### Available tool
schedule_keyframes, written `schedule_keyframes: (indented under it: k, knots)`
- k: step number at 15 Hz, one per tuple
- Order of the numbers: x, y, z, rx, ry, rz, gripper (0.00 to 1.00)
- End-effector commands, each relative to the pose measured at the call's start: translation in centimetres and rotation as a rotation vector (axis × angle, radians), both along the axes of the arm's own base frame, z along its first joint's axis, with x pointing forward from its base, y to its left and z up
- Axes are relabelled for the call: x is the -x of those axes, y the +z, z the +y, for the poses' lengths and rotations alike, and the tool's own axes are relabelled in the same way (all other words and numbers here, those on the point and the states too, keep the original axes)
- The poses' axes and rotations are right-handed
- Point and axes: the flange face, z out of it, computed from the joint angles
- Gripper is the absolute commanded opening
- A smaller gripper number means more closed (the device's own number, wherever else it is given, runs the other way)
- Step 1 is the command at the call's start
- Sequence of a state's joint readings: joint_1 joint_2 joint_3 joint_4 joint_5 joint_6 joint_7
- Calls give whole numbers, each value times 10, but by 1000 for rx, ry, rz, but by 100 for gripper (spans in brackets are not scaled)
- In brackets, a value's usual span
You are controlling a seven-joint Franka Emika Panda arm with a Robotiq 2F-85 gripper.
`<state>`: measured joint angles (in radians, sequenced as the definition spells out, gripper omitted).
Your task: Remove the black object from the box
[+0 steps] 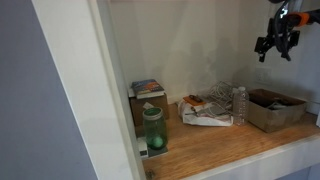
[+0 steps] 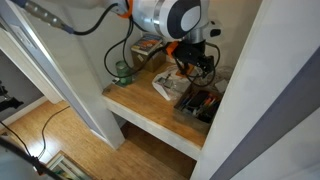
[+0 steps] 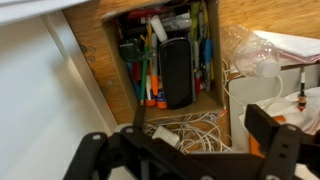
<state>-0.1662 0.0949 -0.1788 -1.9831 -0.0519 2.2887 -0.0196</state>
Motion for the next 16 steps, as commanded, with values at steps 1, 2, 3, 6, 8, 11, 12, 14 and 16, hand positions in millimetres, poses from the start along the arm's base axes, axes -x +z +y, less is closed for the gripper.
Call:
schedule_keyframes:
  k: [1,2,3,6,8,11,12,14,16]
  knots:
    - [-30,-25,-23,-33,32,3,100]
    - [-34,-34,-29,-40,40,9,100]
    - [-38,-42,-34,-47,48,16,100]
    - [-44,-61,-46,-81,50,60,100]
    - [-37,-62,-41,-52,36,57,100]
    - [-42,-66,-42,-56,38,65,100]
    - [-42,-66,-43,-56,37,65,100]
    - [-42,-64,-43,-56,38,63,100]
    - [-50,-75,-36,-38,45,62,100]
